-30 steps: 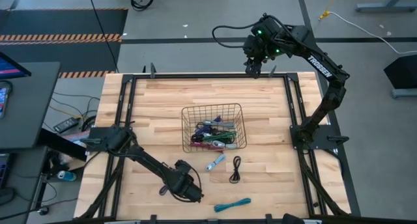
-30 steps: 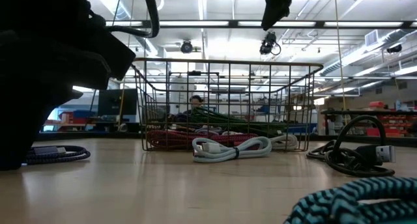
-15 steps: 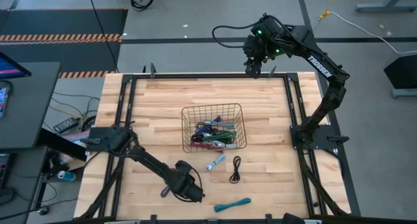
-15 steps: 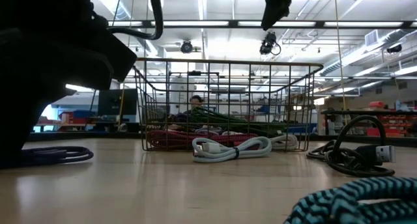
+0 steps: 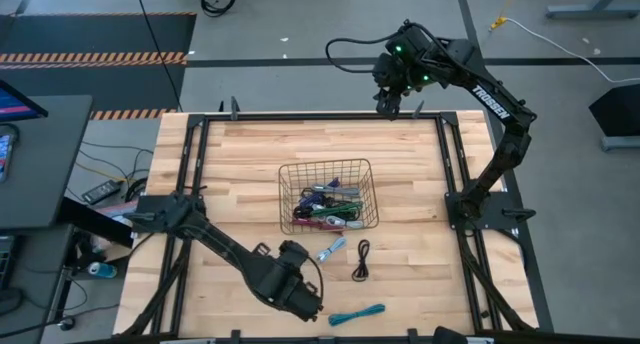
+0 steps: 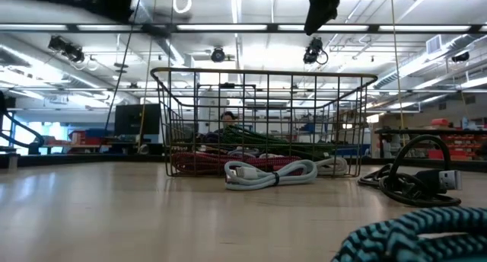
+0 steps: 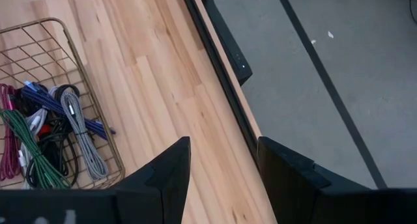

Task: Pick and place USB-C Cables
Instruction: Put the blue patterned charger cable into the gold wire basket

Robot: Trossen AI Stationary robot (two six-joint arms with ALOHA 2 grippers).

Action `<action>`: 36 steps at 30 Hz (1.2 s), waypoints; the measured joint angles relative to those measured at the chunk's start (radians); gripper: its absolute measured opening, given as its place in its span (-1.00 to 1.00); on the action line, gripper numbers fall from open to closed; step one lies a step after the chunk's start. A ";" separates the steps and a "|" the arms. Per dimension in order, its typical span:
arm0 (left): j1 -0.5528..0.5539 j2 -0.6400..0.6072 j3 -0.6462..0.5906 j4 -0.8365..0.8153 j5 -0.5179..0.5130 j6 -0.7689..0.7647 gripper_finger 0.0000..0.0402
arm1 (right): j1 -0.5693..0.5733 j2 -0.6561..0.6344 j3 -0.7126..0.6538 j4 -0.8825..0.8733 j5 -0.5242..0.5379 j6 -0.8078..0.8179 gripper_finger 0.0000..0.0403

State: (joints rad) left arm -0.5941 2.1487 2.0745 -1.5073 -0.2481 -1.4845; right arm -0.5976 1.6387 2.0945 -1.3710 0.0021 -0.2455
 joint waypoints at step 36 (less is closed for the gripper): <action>0.574 -0.002 0.236 0.169 -0.092 1.401 -0.98 | 0.000 0.000 0.000 0.004 0.000 0.018 -0.09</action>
State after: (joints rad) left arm -0.0200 2.1466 2.3104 -1.3386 -0.3400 -0.0836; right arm -0.5976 1.6386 2.0945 -1.3670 0.0021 -0.2272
